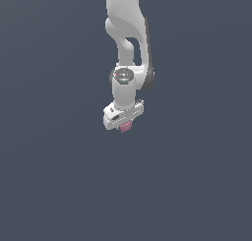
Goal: Pick up the object and move it to a goal position.
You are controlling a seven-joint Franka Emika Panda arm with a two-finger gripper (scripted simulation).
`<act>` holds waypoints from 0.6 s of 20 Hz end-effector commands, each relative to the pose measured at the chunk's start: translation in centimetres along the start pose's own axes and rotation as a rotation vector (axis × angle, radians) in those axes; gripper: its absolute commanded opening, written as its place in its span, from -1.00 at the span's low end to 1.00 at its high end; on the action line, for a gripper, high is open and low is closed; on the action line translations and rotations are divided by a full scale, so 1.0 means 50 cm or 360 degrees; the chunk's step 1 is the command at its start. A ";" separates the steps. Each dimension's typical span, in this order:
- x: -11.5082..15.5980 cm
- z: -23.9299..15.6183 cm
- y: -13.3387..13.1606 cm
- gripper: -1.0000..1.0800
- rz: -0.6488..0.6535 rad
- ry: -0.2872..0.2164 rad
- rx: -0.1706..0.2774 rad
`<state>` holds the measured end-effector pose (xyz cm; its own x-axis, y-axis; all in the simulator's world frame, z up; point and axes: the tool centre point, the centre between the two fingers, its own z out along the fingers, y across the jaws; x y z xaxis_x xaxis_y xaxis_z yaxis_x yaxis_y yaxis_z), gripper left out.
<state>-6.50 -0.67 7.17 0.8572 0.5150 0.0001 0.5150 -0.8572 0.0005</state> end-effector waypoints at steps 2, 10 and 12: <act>0.015 -0.048 -0.020 -1.00 -0.0002 0.0001 -0.0001; 0.064 -0.201 -0.081 -1.00 -0.0002 0.0000 -0.0002; 0.077 -0.244 -0.098 -1.00 -0.0002 0.0000 -0.0002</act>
<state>-5.77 4.71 17.73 0.8564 0.5163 0.0005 0.5163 -0.8564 0.0016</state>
